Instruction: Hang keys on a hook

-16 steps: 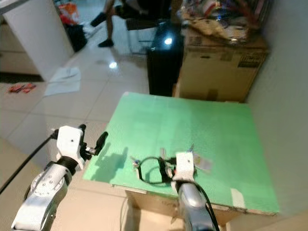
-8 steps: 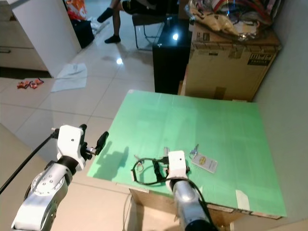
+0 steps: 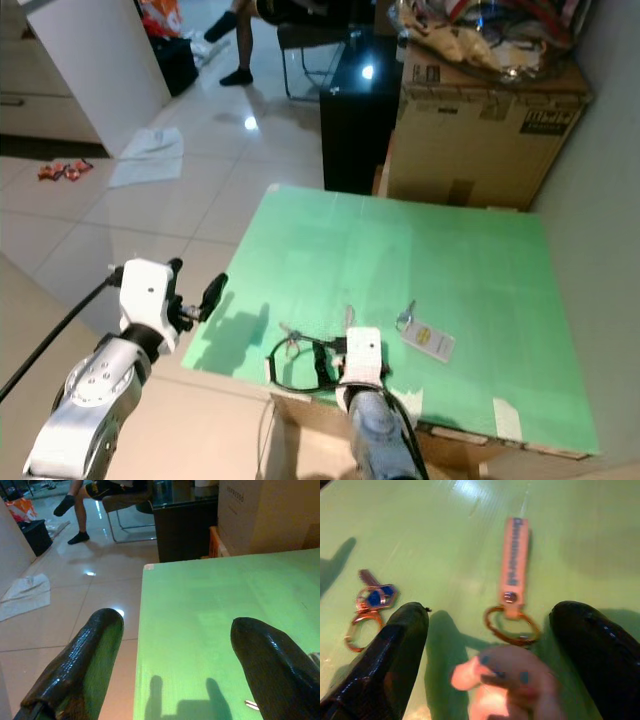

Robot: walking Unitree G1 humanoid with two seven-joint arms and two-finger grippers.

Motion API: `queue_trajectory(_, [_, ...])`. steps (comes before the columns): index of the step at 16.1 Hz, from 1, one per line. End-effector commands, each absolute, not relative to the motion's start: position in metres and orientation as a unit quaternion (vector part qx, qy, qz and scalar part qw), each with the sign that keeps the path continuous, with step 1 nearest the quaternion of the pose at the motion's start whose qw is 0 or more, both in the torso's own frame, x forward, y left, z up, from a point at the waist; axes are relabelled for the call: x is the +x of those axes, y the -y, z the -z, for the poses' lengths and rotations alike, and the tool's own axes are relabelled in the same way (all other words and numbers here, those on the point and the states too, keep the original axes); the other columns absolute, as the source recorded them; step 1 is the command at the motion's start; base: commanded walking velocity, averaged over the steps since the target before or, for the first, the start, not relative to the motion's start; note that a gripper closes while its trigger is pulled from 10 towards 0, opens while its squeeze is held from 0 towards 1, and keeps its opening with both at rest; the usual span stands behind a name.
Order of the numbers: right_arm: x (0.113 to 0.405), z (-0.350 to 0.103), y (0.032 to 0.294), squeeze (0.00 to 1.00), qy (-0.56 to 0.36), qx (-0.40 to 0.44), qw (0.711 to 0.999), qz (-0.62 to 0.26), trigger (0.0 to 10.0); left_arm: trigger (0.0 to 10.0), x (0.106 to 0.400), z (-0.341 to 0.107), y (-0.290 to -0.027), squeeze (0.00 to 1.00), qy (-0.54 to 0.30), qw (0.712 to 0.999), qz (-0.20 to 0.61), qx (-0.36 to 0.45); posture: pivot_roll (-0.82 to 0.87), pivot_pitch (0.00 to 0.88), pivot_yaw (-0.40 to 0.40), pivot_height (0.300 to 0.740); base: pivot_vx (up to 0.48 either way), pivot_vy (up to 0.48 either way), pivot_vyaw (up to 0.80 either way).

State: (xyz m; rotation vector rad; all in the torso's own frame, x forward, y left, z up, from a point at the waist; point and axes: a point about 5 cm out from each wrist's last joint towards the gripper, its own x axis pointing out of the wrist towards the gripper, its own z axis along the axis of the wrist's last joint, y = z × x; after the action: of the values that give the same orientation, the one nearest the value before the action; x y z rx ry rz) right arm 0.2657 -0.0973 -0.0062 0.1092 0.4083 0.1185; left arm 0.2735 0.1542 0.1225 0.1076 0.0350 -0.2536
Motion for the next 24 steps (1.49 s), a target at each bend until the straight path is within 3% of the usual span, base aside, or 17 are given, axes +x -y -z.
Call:
queue_trajectory(1, [0.255,0.015,0.088,0.0,-0.222,0.057,0.971,-0.062,10.0,10.0,0.275,-0.122,-0.154,0.0,-0.018,0.99,0.128,0.052,-0.04,0.158,0.107,0.74,0.0,0.0,0.0])
queue_trajectory(4, [0.252,0.028,0.095,0.0,-0.273,0.074,0.958,-0.043,10.0,10.0,0.283,-0.121,-0.151,0.0,-0.018,0.989,0.134,0.051,-0.05,0.129,0.119,0.74,0.0,0.0,0.0])
queue_trajectory(5, [0.256,0.027,0.099,0.0,-0.281,0.08,0.956,-0.038,6.7,10.0,0.287,-0.122,-0.15,0.0,-0.016,0.989,0.135,0.049,-0.06,0.119,0.121,0.74,0.0,0.0,0.0])
queue_trajectory(6, [0.258,0.027,0.1,0.0,-0.283,0.081,0.955,-0.038,0.0,10.0,0.288,-0.122,-0.149,0.0,-0.015,0.989,0.136,0.049,-0.06,0.119,0.121,0.74,0.0,0.0,0.0])
queue_trajectory(11, [0.276,0.016,0.114,0.0,-0.271,0.075,0.959,-0.041,0.0,10.0,0.295,-0.119,-0.139,0.0,-0.011,0.99,0.134,0.034,-0.08,0.105,0.088,0.74,0.0,0.0,0.0])
queue_trajectory(14, [0.278,0.016,0.117,0.0,-0.279,0.126,0.952,-0.03,0.0,10.0,0.295,-0.115,-0.135,0.0,-0.013,0.991,0.132,0.029,-0.09,0.103,0.063,0.74,0.0,0.0,0.0])
queue_trajectory(20, [0.283,0.005,0.129,0.0,-0.241,0.124,0.962,-0.032,0.0,10.0,0.303,-0.118,-0.129,0.0,0.001,0.991,0.129,0.017,-0.12,0.098,0.039,0.74,0.0,0.0,0.0])
queue_trajectory(24, [0.301,-0.055,0.144,0.0,-0.093,0.023,0.994,-0.061,0.0,10.0,0.305,-0.111,-0.125,0.0,-0.005,0.993,0.122,-0.001,-0.16,0.084,0.019,0.74,0.0,0.0,0.0])
